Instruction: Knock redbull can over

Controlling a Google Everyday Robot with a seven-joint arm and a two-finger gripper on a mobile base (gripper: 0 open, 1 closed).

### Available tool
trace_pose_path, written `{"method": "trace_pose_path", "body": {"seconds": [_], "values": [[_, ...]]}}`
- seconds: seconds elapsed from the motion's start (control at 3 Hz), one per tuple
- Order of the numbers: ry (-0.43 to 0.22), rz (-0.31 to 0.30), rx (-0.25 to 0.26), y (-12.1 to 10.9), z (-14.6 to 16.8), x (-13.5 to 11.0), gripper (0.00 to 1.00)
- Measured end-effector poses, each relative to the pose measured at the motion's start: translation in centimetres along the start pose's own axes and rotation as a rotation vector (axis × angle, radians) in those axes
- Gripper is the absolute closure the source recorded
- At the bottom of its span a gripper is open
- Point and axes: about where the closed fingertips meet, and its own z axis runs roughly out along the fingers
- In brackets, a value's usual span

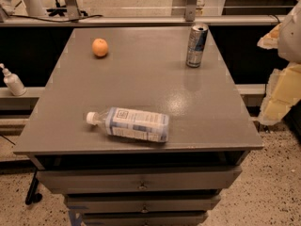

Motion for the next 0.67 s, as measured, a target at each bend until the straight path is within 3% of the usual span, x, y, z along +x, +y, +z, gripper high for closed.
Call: {"method": "trace_pose_path", "body": {"seconds": [0.33, 0.67], "values": [[0.0, 0.0, 0.0, 0.0, 0.0, 0.0, 0.0], [-0.032, 0.014, 0.042, -2.1, 0.9, -0.1, 0.0]]}}
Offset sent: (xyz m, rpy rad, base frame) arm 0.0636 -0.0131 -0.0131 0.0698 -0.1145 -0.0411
